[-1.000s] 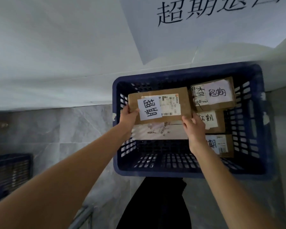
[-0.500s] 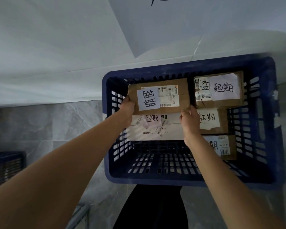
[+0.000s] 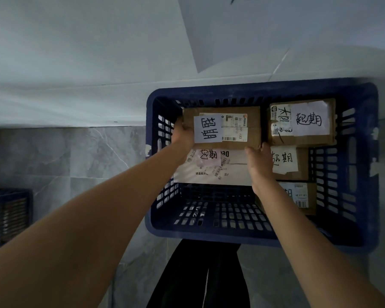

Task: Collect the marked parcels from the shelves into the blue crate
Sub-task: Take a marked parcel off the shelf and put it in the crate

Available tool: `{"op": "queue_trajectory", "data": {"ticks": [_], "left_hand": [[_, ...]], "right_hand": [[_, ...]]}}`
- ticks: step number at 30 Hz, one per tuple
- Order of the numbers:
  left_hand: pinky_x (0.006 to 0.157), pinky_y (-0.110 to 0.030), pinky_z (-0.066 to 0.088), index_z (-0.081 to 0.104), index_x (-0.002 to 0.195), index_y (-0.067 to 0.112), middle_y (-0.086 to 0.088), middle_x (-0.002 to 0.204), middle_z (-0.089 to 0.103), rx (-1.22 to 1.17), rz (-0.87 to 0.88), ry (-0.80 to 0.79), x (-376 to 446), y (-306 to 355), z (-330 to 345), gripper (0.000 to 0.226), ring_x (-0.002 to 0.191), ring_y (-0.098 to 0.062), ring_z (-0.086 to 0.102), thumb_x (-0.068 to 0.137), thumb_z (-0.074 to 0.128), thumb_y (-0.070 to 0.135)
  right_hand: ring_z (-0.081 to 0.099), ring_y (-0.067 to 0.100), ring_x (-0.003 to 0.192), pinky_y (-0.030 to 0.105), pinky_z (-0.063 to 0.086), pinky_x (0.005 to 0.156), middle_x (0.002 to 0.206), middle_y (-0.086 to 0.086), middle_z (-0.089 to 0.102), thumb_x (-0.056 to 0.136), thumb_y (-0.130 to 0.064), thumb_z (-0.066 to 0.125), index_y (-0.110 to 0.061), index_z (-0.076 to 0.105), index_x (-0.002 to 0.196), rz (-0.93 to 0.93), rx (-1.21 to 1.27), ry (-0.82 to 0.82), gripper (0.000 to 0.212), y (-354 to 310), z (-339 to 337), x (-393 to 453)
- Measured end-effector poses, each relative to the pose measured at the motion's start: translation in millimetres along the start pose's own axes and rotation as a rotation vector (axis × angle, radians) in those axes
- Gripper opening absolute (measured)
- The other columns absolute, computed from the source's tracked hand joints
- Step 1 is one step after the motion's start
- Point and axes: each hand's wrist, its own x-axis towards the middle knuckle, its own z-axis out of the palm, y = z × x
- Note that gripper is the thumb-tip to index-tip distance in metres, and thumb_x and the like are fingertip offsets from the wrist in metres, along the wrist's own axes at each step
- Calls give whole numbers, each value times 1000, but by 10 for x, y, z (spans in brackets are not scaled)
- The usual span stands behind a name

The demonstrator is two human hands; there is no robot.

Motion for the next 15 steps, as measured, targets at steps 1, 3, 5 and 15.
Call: {"op": "queue_trajectory", "data": {"ticks": [1, 3, 5, 15], "left_hand": [[61, -23, 49, 35, 141, 25, -5, 115, 65, 23, 19, -2, -74, 42, 6, 40, 88, -15, 63, 102, 34, 18], [69, -30, 57, 34, 143, 25, -8, 130, 56, 100, 99, -14, -256, 124, -5, 45, 106, -22, 63, 99, 37, 13], [92, -43, 54, 30, 148, 22, -8, 148, 39, 200, 204, -6, -471, 218, -80, 53, 126, -27, 51, 97, 38, 10], [122, -38, 2, 6, 154, 13, -5, 163, 3, 525, 434, 207, -1535, 491, -905, 59, 150, -21, -3, 102, 25, 34]], "right_hand": [[36, 25, 140, 37, 30, 113, 155, 9, 34, 99, -21, 49, -10, 22, 153, -17, -35, 33, 61, -64, 0, -62], [34, 26, 141, 36, 29, 113, 156, 10, 32, 100, -20, 48, -8, 23, 152, -75, -84, 85, 60, -217, -15, -218], [35, 26, 141, 38, 30, 115, 155, 9, 34, 100, -22, 47, -8, 27, 151, -186, -136, 111, 57, -401, -39, -413], [7, 23, 150, 42, 7, 123, 162, 8, 15, 104, -31, 33, -9, 18, 154, -906, -804, 36, 56, -1248, -178, -1384]]}}
